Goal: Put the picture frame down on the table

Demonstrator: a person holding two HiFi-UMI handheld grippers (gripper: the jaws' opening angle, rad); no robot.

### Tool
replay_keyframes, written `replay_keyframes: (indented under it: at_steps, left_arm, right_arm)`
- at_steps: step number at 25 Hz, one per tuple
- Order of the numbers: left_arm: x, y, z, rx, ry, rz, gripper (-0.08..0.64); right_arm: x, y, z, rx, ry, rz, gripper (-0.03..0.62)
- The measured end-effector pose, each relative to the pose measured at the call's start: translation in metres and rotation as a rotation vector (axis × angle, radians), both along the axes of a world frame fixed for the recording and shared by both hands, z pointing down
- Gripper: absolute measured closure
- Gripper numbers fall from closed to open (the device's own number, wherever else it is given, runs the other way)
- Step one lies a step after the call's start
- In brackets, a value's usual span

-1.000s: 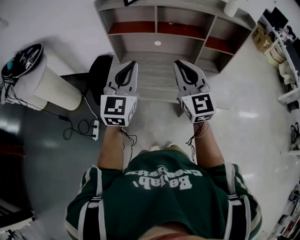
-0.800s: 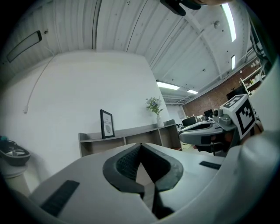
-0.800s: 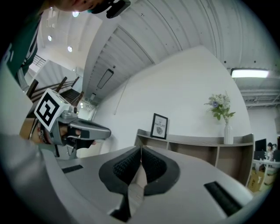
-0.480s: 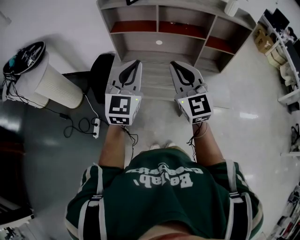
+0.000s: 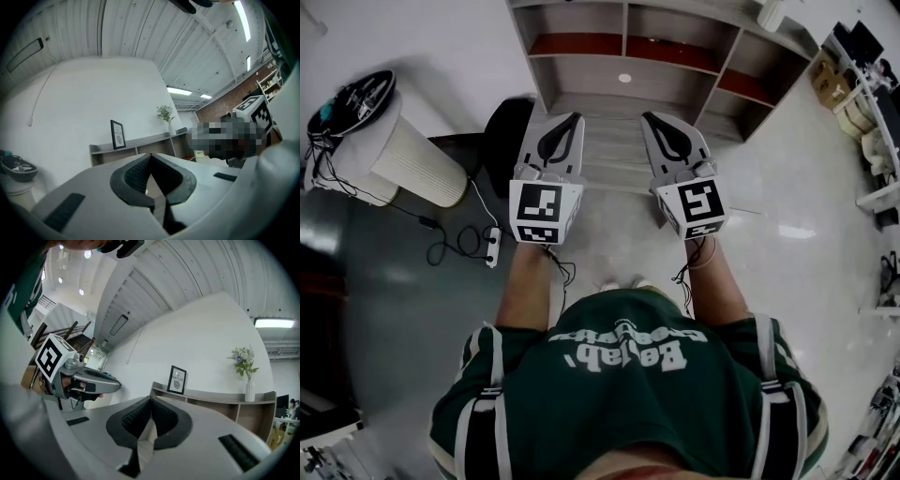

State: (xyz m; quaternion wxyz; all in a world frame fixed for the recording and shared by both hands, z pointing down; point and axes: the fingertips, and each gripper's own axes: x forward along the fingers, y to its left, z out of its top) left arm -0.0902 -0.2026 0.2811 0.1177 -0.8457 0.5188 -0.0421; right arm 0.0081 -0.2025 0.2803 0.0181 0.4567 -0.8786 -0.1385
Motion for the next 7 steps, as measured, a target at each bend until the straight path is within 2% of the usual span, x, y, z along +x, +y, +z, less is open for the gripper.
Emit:
replay_keyframes:
  at_steps: [7]
  left_arm:
    - [-0.005,0.0046,-0.0043,0.014,-0.018,-0.005,0.541]
  right_arm:
    - [0.001,0.0,0.0031,-0.004,-0.015,0.023,0.557]
